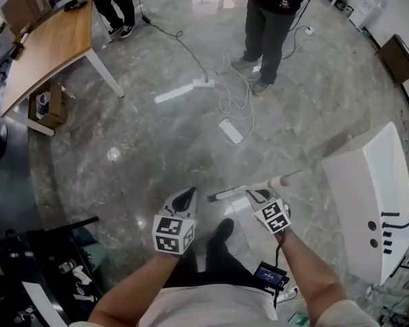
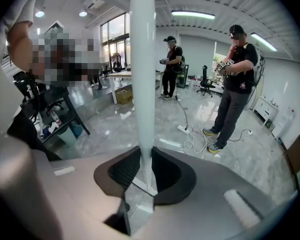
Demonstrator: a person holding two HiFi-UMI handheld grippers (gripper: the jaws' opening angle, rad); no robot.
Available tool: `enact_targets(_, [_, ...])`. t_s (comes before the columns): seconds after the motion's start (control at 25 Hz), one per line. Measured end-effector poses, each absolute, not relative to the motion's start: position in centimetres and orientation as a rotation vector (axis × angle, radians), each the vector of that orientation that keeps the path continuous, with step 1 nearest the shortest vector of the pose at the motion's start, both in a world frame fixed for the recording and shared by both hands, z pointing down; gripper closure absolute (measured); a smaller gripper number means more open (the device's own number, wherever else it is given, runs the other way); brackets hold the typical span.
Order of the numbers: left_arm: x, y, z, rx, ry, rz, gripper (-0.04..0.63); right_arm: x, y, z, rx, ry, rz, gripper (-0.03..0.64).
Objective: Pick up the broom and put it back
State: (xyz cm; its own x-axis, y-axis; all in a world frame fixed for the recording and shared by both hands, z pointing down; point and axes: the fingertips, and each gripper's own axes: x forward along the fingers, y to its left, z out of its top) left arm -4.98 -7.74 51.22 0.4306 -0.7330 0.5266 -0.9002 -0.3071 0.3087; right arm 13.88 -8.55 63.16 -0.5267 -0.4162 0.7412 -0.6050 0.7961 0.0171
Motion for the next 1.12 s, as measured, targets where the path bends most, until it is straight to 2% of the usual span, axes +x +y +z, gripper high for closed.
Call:
enact_targets(0.4, [-6.5, -5.8, 63.7, 2.006, -1.349, 0.446, 0.591, 8.8, -6.9, 85.3, 0.449, -2.018, 0.325, 0.541])
enact_targets(0.64, [-9.6, -5.3, 72.2, 1.948, -1.382, 0.468, 0.591, 0.5, -8.5, 96.1, 0.338, -2.072, 0.246, 0.546])
enact_targets(0.72, [-10.9, -4.9, 74.7, 1.926, -1.395, 0.474, 0.591, -2.8, -9.4, 98.6, 0.335, -2.09, 0.198, 0.564])
enact_targets(0.76, [-11.6, -4.7, 75.9, 1.914, -1.4, 0.475, 0.591, -4.2, -9.7, 99.8, 0.339, -2.094, 0.183, 0.615])
enact_targets(0.96, [-14.5, -3.6, 79.7, 1.853, -1.422, 0.465, 0.592, -8.1, -9.6, 102.7, 0.345, -2.116, 0.227, 0.606])
enact_targets(1.12, [-15.7, -3.7, 78.2, 1.851, -1.428, 0.465, 0.591, -8.5, -9.7, 99.2, 0.393, -2.14, 0.282, 0.607])
